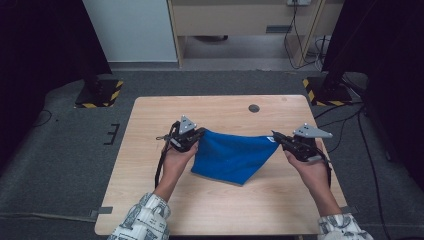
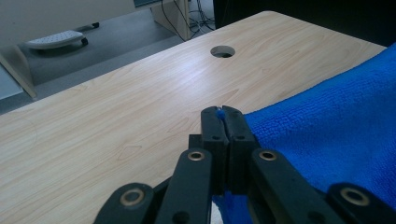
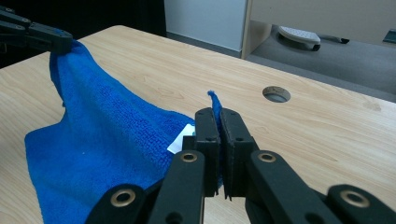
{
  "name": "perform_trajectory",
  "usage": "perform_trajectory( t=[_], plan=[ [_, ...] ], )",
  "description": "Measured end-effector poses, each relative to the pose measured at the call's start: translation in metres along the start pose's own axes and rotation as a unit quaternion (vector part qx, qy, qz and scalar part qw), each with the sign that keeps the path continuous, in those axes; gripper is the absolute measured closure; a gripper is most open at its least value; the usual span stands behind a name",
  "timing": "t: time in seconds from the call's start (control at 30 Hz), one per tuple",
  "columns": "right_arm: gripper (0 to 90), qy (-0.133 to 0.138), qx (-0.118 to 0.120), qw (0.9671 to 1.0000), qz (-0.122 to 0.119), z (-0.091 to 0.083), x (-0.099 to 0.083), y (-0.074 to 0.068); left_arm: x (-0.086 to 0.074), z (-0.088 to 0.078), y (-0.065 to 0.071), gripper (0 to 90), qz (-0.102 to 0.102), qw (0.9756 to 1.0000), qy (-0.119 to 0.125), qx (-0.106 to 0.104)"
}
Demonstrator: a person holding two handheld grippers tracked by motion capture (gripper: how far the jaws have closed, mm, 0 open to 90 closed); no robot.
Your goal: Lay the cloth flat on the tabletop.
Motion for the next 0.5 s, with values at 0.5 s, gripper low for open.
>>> perform_trajectory(
  t=[0.5],
  plan=[
    [87.0,0.014,-0.008,0.9998,-0.014,-0.025,0.009,-0.001,0.005,-0.005,0.009,88.2,0.000,0.9998,0.012,-0.015]
  ],
)
Point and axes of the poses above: each handheld gripper's, and its own axes: z roughly forward along the jaws, x roughly out of its top, y roughly to its right, the point moved 1 cm from there along z, roughly forward along the jaws, and after that the axes turned 15 degrees about -y, right-handed, at the moved point
